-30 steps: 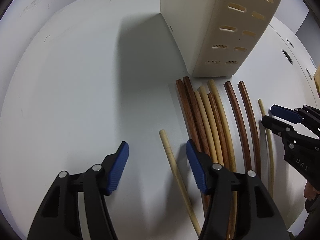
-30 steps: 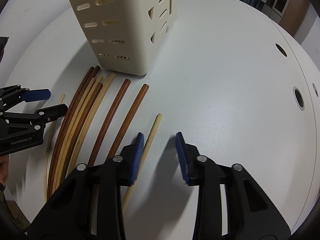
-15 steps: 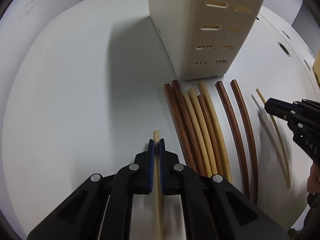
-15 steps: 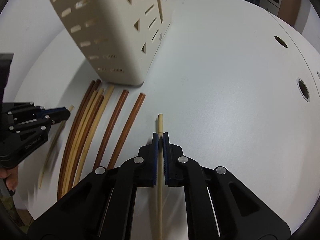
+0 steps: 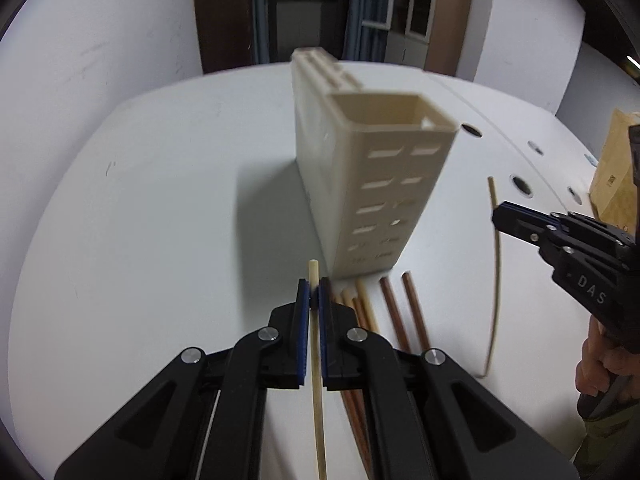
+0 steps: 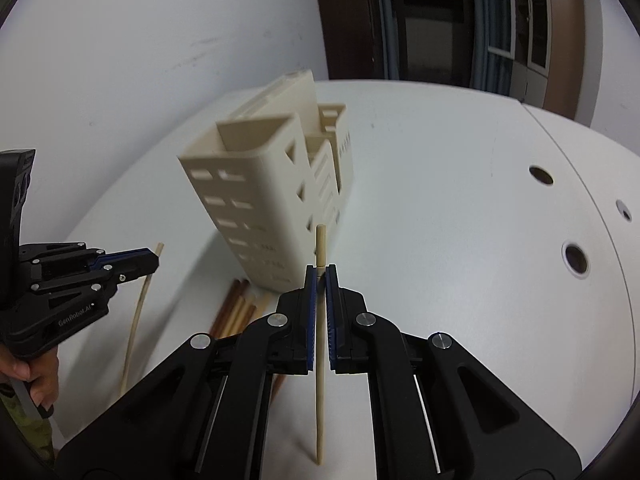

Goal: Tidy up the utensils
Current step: 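Lift the light chopstick with the right tool over the cream holder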

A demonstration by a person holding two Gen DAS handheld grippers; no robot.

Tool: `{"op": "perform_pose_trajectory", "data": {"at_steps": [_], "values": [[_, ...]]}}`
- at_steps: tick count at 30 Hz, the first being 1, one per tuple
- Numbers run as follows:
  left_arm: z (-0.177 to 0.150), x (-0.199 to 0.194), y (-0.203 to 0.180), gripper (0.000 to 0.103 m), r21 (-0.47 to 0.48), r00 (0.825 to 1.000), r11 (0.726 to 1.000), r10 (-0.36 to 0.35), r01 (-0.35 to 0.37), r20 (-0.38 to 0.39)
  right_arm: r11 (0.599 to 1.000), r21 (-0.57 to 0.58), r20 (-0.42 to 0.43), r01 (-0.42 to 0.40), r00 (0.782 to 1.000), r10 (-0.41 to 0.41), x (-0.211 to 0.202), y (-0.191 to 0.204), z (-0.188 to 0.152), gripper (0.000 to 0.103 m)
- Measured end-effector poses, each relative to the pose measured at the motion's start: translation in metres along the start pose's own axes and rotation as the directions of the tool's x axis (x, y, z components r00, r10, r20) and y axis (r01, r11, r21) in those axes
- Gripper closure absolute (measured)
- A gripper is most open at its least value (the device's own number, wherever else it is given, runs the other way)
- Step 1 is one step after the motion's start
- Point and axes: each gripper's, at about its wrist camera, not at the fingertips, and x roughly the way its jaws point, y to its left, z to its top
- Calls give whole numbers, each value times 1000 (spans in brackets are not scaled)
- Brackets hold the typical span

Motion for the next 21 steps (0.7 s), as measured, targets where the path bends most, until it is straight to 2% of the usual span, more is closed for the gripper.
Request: {"op": "perform_pose_trajectory", "data": {"at_steps": [4,7,10,11,12,13,16,21], "values": [[15,-4,0,99,-1,997,1000,-18,18,81,1000,-14,75,-3,997,4,-15,8,10,99],[22,-22,-7,99,-4,982,999,-33,35,184,1000,-14,118,-19,993,20,-26,8,16,99],[30,-40,-14,99,1,959,999,-44,45,281,1000,-23,157,-16,987,20,-34,12,21,99],[31,-43,-16,99,0,952,1000,-13,13,305,1000,-24,169,-15,985,19,-36,14,24,99],[32,-47,-20,99,7,938,999,31,-35,347,1000,-26,178,-16,984,20,-39,15,25,99],[33,-50,-21,99,15,927,999,42,-51,373,999,-28,187,-20,982,25,-40,17,28,99],[41,-54,-21,99,8,917,1000,22,-28,398,999,-32,211,-30,977,36,-44,20,35,99],[46,-62,-22,99,2,871,1000,13,-16,490,998,-46,265,-43,963,54,-51,25,45,99]]}}
